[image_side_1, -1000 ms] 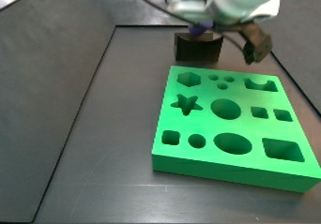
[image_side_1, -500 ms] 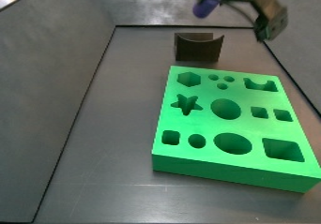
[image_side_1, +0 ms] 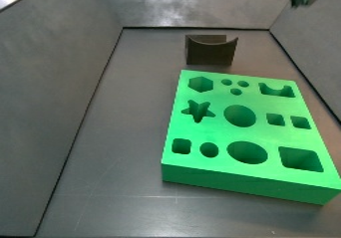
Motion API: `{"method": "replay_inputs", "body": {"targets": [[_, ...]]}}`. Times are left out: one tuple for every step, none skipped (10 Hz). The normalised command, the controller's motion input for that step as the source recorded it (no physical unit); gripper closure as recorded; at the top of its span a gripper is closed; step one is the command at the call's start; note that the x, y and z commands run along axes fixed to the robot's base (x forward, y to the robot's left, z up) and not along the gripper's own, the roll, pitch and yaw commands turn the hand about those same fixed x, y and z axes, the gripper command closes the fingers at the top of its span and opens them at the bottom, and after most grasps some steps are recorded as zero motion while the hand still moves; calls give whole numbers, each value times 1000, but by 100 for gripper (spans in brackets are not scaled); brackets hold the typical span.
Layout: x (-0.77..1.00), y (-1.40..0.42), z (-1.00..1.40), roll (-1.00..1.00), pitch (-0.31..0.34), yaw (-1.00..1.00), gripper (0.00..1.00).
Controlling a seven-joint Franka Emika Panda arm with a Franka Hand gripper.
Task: Pick up the round object. Move up. Place the round object on the fixture. Regrasp the round object. Move to above the board. Insert the round object.
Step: Move to above the board.
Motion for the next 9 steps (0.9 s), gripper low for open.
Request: {"method": "replay_inputs", "body": {"targets": [[24, -36, 535, -29, 74, 120, 100], [19, -27, 364, -32, 58, 112, 100], [-686, -1000, 483, -1000, -47, -38, 100], [-692, -1000, 453, -1000, -57, -43, 100], [-739, -1000, 478, -1000, -77, -47, 100], [-775, -1000, 472, -1000, -85, -53, 100], [-773, -1000, 471, -1000, -85, -57, 100], [-812, -1000, 485, -1000, -86, -64, 100], [-773, -922, 450, -1000, -86, -68, 100]]}}
